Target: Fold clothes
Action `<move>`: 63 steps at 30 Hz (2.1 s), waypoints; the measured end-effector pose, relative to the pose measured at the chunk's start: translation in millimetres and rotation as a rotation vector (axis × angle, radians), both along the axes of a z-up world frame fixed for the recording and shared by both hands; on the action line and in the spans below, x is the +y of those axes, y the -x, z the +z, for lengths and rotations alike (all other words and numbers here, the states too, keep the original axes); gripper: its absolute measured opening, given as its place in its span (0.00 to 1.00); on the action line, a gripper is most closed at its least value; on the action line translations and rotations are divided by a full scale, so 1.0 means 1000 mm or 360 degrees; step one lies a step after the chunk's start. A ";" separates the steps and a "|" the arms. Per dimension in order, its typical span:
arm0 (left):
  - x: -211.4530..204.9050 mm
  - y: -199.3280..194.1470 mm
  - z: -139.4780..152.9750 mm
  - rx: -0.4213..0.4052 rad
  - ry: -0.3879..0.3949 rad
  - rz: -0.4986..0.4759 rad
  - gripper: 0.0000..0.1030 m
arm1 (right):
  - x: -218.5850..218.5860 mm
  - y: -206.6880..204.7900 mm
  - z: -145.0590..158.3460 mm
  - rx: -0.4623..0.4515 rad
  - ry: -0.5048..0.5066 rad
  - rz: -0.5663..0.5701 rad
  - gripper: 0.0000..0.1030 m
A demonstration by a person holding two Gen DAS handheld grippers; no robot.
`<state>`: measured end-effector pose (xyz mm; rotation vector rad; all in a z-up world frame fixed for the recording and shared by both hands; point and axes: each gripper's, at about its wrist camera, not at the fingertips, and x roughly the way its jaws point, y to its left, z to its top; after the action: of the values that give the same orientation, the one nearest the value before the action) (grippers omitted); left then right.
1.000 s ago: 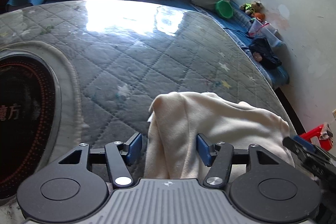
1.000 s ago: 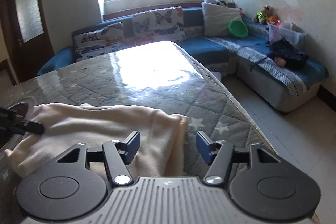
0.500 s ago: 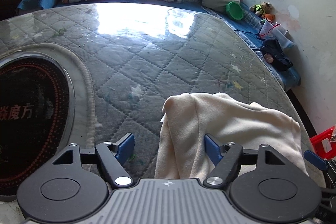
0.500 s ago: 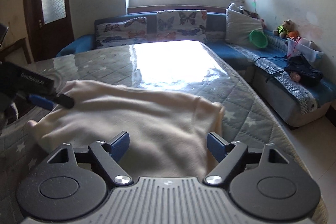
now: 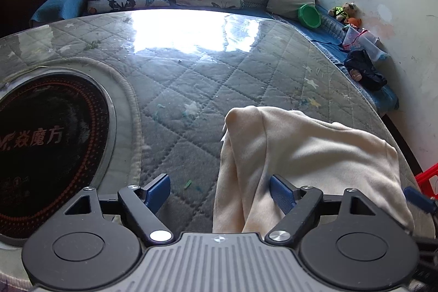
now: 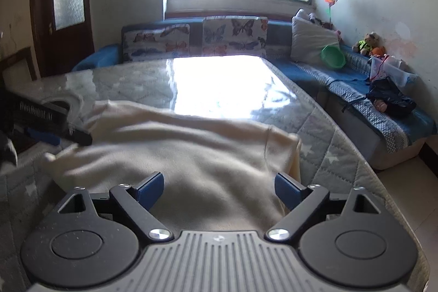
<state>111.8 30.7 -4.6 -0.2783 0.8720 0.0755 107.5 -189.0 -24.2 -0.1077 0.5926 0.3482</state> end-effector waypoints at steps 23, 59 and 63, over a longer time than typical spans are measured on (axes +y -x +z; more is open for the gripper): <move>0.003 0.017 0.015 -0.0135 -0.0129 0.0045 0.81 | 0.018 0.023 0.000 -0.0010 0.0189 0.0182 0.88; -0.056 -0.111 -0.005 -0.0076 0.0292 -0.0482 0.22 | 0.067 0.001 -0.015 -0.0017 0.0147 0.0427 0.52; -0.057 -0.111 -0.005 -0.0080 0.0292 -0.0473 0.22 | 0.069 0.017 -0.019 -0.0064 0.0209 0.0435 0.53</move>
<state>223.1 -26.6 -9.4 -0.3172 0.8633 -0.2879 90.0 -120.4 -43.3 -0.3229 0.5615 0.5706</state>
